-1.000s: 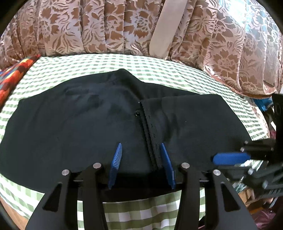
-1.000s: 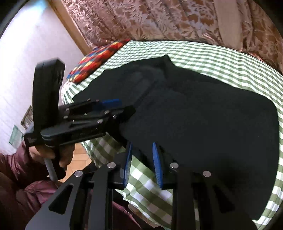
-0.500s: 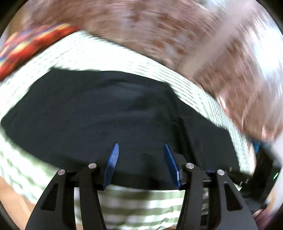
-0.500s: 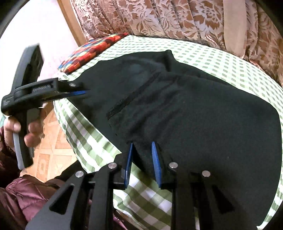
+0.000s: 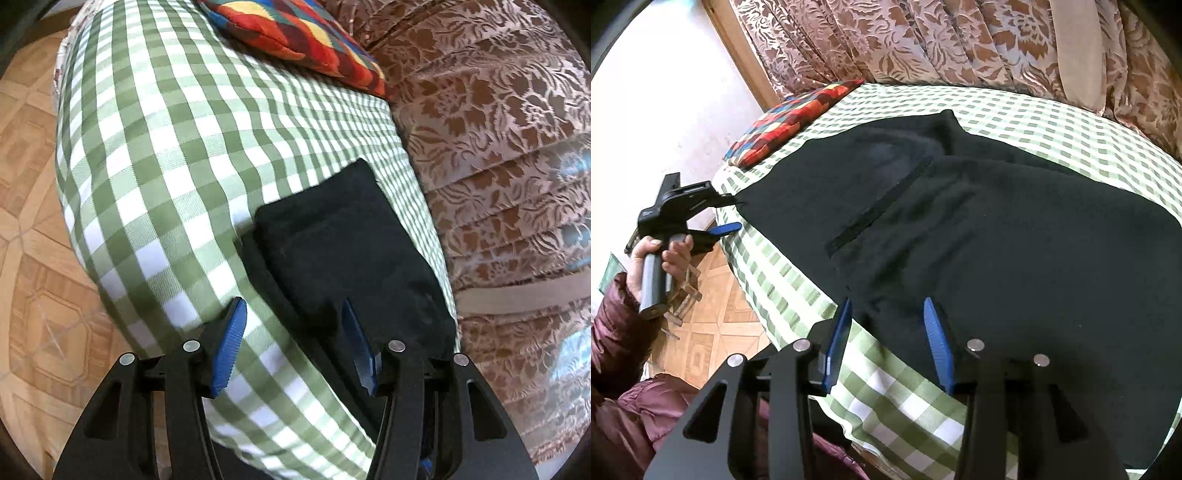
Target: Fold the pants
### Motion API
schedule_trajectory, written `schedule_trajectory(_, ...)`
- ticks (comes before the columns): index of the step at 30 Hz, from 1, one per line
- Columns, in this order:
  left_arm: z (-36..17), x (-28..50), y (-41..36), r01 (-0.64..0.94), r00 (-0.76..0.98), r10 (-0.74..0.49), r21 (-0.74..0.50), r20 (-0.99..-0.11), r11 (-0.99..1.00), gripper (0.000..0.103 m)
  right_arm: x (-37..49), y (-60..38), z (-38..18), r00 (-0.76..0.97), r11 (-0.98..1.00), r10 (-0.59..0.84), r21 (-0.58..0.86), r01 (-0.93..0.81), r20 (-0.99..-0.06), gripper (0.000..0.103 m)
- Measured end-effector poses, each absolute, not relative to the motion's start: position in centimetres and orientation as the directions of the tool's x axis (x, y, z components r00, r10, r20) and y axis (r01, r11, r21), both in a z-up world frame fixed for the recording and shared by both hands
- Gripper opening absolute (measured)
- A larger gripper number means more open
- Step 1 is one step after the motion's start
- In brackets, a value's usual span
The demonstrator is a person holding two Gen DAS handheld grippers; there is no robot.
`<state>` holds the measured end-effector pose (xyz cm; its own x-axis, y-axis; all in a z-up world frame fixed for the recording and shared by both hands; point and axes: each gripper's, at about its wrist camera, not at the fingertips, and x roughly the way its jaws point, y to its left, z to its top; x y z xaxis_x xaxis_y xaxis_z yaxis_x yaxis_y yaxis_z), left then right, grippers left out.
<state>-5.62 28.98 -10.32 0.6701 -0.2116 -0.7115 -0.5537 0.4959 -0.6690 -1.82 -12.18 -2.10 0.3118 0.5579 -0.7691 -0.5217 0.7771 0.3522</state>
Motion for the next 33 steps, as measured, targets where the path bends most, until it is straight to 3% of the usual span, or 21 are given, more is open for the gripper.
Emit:
schedule_trajectory(4, -10.2, -4.9, 28.5, -0.556, 0.672, -0.179, -0.649, -0.719, 0.519, 0.050, -1.9, -12.3, -1.8, 0.318, 0.775, 0.566, 0.360, -0.519, -0.761, 0.051)
schedule_trajectory(5, -10.0, -4.7, 28.4, -0.549, 0.672, -0.174, -0.642, -0.720, 0.535, 0.038, -1.9, -12.3, -1.6, 0.320, 0.774, 0.569, 0.361, -0.521, -0.758, 0.053)
schedule_trajectory(7, -9.5, -4.0, 27.7, -0.543, 0.658, -0.144, -0.599, -0.739, 0.588, 0.027, -2.0, -12.5, -1.2, 0.327, 0.772, 0.573, 0.361, -0.523, -0.752, 0.056)
schedule_trajectory(8, -9.2, -3.5, 27.5, -0.533, 0.660, -0.137, -0.588, -0.739, 0.608, 0.016, -2.1, -12.5, -1.0, 0.330, 0.772, 0.575, 0.362, -0.523, -0.749, 0.057)
schedule_trajectory(9, -8.9, -3.1, 27.2, -0.525, 0.662, -0.127, -0.578, -0.738, 0.624, 0.013, -2.1, -12.7, -0.7, 0.335, 0.772, 0.576, 0.361, -0.523, -0.746, 0.057)
schedule_trajectory(12, -6.0, -2.6, 24.7, -0.430, 0.707, -0.076, -0.513, -0.703, 0.743, 0.012, -2.4, -13.4, 0.4, 0.355, 0.767, 0.596, 0.378, -0.519, -0.720, 0.061)
schedule_trajectory(15, -2.5, -2.1, 20.9, -0.259, 0.773, -0.106, -0.463, -0.626, 0.848, 0.012, -2.2, -14.3, 1.9, 0.366, 0.747, 0.639, 0.436, -0.501, -0.676, 0.064)
schedule_trajectory(18, 0.1, -1.6, 16.1, -0.054, 0.802, -0.208, -0.414, -0.560, 0.909, 0.012, -1.5, -14.7, 3.2, 0.359, 0.711, 0.691, 0.504, -0.489, -0.627, 0.072)
schedule_trajectory(23, 1.1, -0.9, 9.5, 0.186, 0.765, -0.365, -0.360, -0.530, 0.914, 0.012, 1.5, -14.4, 4.4, 0.273, 0.570, 0.821, 0.690, -0.446, -0.501, 0.079)
schedule_trajectory(26, 0.8, -1.1, 6.0, 0.297, 0.728, -0.430, -0.320, -0.534, 0.900, 0.012, 3.7, -13.5, 5.1, 0.239, 0.506, 0.863, 0.746, -0.434, -0.446, 0.080)
schedule_trajectory(31, 0.4, -1.2, 2.7, 0.390, 0.687, -0.485, -0.289, -0.541, 0.874, 0.012, 7.8, -11.8, 4.7, 0.238, 0.511, 0.859, 0.769, -0.383, -0.453, 0.078)
schedule_trajectory(33, 0.3, -1.5, 2.1, 0.406, 0.676, -0.495, -0.284, -0.547, 0.868, 0.012, 8.7, -11.7, 4.2, 0.254, 0.542, 0.840, 0.759, -0.361, -0.479, 0.052)
